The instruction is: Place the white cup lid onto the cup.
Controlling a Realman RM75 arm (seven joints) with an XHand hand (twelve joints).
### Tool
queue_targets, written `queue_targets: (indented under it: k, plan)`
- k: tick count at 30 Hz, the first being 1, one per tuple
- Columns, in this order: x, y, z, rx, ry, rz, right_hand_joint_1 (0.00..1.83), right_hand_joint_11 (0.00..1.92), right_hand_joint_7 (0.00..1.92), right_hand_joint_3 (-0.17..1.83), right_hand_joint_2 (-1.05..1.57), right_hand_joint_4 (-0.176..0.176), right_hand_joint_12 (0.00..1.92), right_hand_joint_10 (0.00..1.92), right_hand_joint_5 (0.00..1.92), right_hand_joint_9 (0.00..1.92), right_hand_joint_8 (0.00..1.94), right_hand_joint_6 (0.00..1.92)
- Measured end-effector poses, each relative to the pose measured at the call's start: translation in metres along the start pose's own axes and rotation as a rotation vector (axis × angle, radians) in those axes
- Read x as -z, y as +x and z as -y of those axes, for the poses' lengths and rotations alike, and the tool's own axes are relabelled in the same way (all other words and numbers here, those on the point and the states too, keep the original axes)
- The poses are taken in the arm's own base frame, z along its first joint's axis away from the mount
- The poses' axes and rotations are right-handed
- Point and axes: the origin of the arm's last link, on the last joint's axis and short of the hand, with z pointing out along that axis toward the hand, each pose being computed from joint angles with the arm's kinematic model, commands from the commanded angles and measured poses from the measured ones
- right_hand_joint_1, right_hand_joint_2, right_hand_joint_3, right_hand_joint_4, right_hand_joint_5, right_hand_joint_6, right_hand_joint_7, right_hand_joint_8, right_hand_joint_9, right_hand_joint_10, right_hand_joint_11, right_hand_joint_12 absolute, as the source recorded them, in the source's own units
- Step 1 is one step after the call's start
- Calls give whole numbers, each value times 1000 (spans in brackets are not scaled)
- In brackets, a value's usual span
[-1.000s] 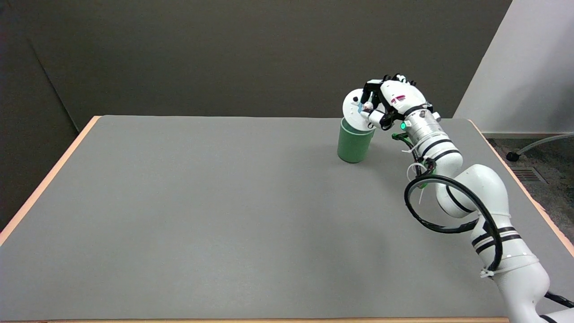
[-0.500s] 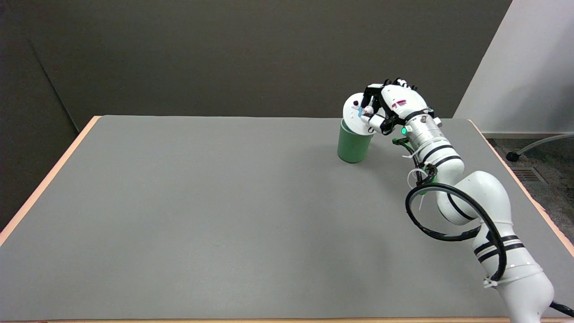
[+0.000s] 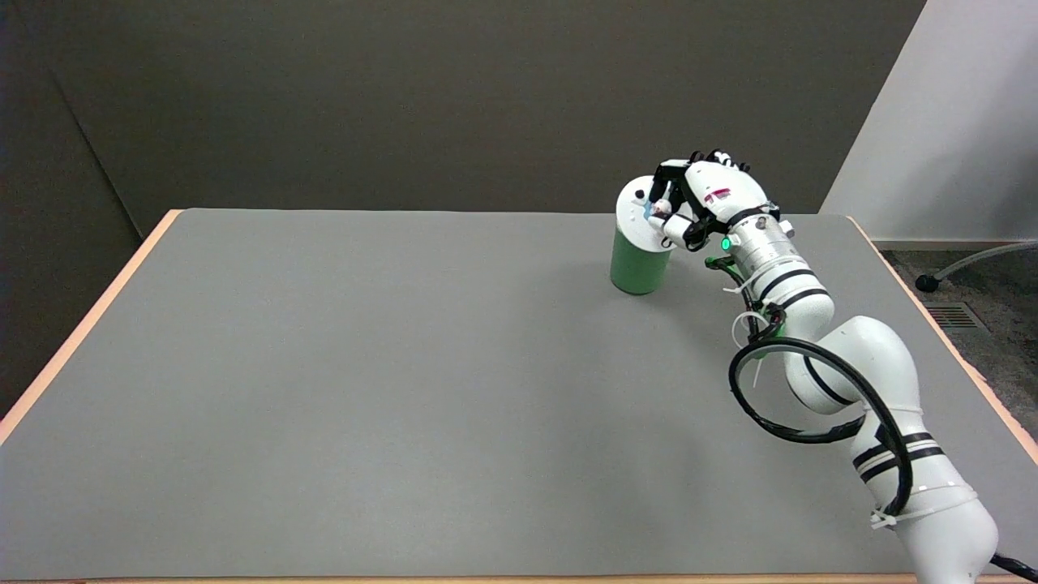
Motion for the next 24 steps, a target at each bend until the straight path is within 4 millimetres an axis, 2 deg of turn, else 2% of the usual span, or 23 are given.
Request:
queue_targets:
  k: [13,15,24]
  plan:
    - [-4,-7,-1,-5,-8,19,1129,-1,722,137,1193,43,1510,1186,716,416,1410,1369]
    - [-5,-8,-1,-5,-8,20,1123,-1,709,90,1224,46,1515,1131,706,424,1433,1389]
    - [-12,-8,0,-3,-2,19,1122,-1,694,117,1215,41,1531,1148,701,434,1445,1405]
